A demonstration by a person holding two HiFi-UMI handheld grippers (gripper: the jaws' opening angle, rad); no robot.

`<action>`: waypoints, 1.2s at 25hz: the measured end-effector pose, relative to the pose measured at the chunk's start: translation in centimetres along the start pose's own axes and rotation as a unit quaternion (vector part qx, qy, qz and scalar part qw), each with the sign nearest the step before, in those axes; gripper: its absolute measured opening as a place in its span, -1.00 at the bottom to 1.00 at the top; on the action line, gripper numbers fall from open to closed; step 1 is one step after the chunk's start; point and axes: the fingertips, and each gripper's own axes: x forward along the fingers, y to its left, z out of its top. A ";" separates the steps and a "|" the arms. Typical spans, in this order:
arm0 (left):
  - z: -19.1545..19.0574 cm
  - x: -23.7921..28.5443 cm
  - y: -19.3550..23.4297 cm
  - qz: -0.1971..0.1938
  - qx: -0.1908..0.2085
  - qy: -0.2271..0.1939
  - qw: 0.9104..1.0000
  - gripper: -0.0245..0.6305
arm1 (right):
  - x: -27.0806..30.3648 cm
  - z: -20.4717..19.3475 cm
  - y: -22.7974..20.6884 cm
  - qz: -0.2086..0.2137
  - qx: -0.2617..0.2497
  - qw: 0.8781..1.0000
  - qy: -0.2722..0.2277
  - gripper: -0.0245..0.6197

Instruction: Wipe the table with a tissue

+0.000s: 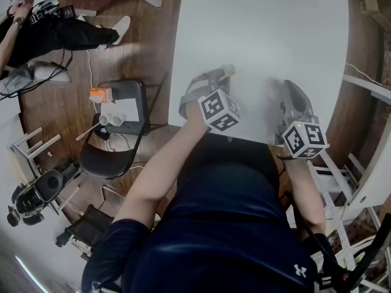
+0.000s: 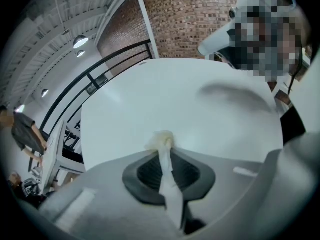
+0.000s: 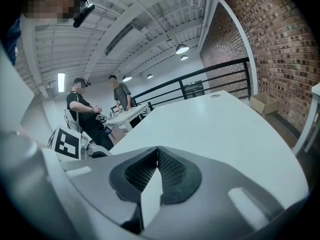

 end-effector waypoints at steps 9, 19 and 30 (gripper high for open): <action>-2.5 -0.6 1.7 0.005 -0.017 0.015 1.000 -0.88 | 0.8 0.1 1.0 0.003 -0.002 1.000 0.002 -0.89; -5.4 -1.4 3.3 0.017 -0.037 0.030 0.999 -0.88 | 1.4 0.4 1.9 0.006 -0.008 1.000 0.002 -0.89; -7.5 -2.0 4.6 0.036 -0.062 0.045 0.996 -0.88 | 1.6 1.1 2.1 0.014 -0.016 1.000 0.001 -0.89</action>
